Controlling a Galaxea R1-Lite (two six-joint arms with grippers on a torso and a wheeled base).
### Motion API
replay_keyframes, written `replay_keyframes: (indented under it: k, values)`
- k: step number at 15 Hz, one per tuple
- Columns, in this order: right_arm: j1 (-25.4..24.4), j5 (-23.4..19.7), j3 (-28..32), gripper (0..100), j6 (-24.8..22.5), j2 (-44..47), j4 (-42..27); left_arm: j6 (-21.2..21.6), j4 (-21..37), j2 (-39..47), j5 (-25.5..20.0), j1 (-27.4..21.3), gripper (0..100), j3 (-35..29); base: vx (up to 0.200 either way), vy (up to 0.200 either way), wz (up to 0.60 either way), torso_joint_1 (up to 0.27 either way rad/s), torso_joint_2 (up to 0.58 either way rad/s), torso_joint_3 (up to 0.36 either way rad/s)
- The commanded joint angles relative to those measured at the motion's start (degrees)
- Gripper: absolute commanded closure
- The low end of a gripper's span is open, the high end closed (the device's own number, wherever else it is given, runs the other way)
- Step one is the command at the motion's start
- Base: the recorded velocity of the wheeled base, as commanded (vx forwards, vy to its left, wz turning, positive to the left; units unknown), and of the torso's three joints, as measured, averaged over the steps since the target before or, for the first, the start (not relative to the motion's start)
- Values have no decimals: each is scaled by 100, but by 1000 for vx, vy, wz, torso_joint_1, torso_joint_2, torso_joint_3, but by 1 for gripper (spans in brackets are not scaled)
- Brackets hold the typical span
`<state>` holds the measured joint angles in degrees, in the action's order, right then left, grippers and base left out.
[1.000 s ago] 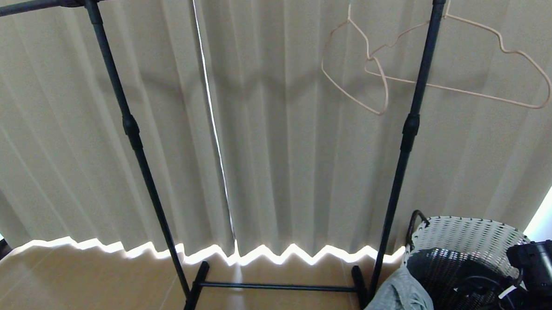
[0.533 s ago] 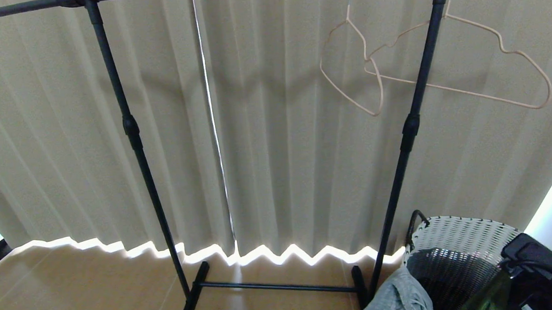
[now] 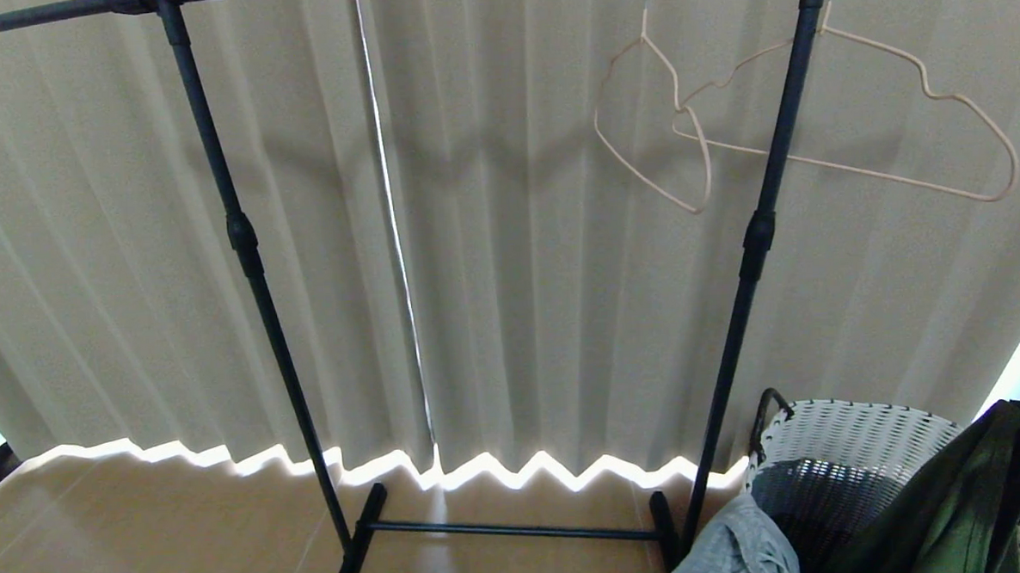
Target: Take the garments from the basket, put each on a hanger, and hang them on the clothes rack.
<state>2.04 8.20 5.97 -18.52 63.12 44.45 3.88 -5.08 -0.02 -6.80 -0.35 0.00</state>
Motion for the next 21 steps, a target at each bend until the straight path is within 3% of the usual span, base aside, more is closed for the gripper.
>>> replay_keyframes:
  k: [1,10,15,21]
  values:
    - [-1,-3,44,100,15,-107,3,-1,-1,2,3,0,0,0,0,0,0,0,0,0]
    - [-1,15,0,100,6,-116,-6,-1,7,2,3,0,0,0,-200,0,0,3,2,4]
    - [-1,15,-8,100,6,-90,-94,8,7,2,-5,0,0,0,0,0,0,0,0,0]
    - [-10,15,0,100,-3,-98,-164,17,7,2,-5,0,0,0,0,200,0,4,3,1]
